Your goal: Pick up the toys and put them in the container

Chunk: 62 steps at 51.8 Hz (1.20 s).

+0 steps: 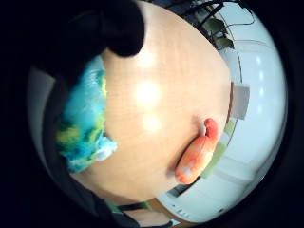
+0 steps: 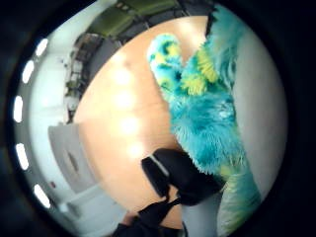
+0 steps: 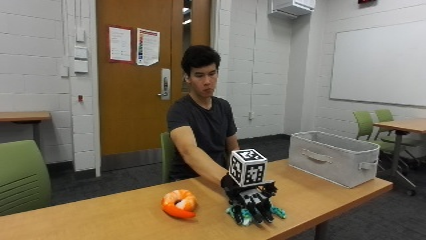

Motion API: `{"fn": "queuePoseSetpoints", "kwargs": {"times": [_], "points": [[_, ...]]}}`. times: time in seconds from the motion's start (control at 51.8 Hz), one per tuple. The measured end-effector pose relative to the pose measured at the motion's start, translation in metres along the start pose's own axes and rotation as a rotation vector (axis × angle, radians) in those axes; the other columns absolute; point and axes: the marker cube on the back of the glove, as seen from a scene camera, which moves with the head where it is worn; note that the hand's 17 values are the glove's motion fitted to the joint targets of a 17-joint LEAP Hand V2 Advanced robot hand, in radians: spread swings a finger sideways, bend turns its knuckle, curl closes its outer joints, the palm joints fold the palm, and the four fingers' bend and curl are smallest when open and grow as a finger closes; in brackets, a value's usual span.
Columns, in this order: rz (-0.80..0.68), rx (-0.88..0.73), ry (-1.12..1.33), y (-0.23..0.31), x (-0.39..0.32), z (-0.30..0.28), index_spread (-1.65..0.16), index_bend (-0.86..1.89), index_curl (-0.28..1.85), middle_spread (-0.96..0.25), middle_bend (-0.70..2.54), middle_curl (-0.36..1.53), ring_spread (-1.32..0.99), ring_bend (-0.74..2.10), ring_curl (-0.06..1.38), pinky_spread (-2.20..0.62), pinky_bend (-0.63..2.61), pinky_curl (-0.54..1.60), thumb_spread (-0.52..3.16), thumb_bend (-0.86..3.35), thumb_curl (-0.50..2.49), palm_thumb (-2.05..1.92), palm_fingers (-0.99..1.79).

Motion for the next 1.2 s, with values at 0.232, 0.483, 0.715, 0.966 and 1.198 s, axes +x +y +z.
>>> {"fn": "queuePoseSetpoints", "kwargs": {"times": [0.232,0.483,0.715,0.966,1.198], "points": [[0.049,0.032,0.011,0.008,0.007,-0.015,-0.41,0.72,0.58,-0.27,0.17,0.29,-0.41,0.49,0.26,-0.17,0.83,0.31,1.14,0.05,0.22,0.12,0.58],[0.108,0.07,0.025,0.028,0.0,-0.058,-0.41,0.33,0.64,-0.39,0.48,0.42,-0.49,0.91,0.44,-0.42,0.9,0.36,1.18,0.31,0.4,0.63,1.04],[0.04,0.231,-0.013,0.061,-0.051,-0.195,-0.46,0.15,0.73,-0.43,0.66,0.53,-0.49,0.96,0.48,-0.46,0.87,0.36,0.93,0.3,0.54,0.71,1.06],[-0.085,0.305,-0.092,0.101,-0.143,-0.286,-0.51,0.14,0.87,-0.45,0.69,0.59,-0.49,0.99,0.5,-0.47,0.89,0.37,0.79,0.28,0.66,0.72,1.03],[-0.198,0.37,-0.075,0.141,-0.246,-0.33,-0.54,0.13,1.01,-0.46,0.7,0.63,-0.49,1.02,0.51,-0.47,0.91,0.37,0.73,0.27,0.76,0.72,1.0]]}}
